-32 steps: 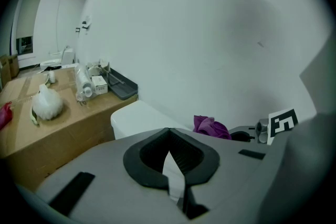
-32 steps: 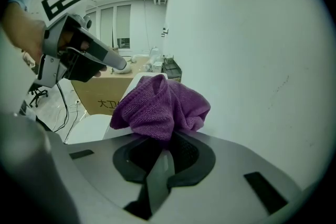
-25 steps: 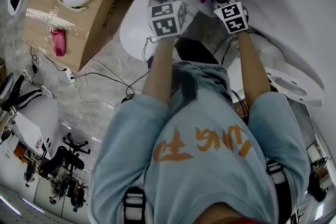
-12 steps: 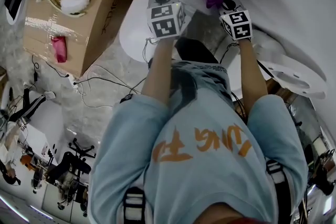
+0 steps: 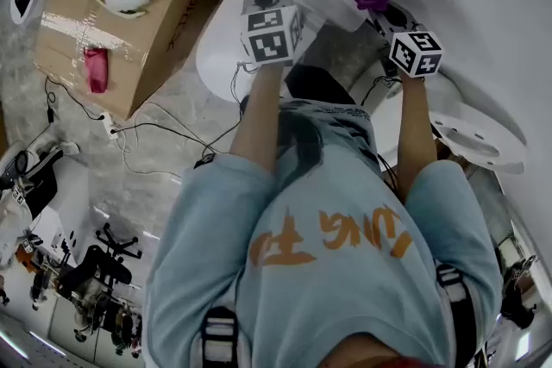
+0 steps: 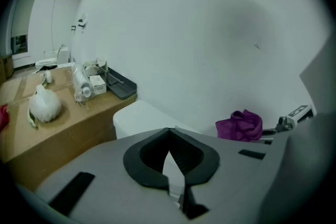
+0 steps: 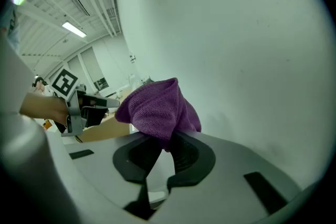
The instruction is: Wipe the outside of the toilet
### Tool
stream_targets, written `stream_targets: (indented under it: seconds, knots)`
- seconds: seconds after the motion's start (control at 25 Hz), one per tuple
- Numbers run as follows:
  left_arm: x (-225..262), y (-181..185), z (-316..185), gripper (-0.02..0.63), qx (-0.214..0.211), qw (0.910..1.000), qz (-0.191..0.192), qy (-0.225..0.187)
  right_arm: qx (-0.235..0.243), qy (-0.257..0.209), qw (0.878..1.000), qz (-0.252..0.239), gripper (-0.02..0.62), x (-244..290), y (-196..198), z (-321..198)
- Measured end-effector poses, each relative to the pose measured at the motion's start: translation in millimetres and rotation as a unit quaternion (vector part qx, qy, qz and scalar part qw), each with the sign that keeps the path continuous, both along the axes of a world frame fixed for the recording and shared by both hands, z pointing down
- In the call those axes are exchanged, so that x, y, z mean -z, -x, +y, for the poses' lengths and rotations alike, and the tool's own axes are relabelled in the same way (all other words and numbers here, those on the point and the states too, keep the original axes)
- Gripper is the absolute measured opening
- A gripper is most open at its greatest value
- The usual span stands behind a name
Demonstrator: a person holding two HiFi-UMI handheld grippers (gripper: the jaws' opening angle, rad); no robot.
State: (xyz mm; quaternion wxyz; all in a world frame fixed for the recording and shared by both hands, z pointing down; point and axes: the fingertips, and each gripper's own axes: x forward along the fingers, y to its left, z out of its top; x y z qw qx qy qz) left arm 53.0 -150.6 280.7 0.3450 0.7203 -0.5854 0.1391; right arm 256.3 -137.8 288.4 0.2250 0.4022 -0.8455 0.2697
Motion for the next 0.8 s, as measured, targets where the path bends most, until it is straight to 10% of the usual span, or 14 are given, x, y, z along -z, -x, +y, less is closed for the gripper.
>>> stream_targets:
  seconds: [0.48,0.8]
  knots:
    - [6,76,8,0.018,0.096,0.9953,0.000,-0.013,0.079,-0.041,0.992,-0.093,0.057,57,119,-37]
    - [4,126,26,0.018,0.142,0.9896,-0.015,-0.014,0.171,-0.031,0.984,-0.046,0.057,26,212,-43]
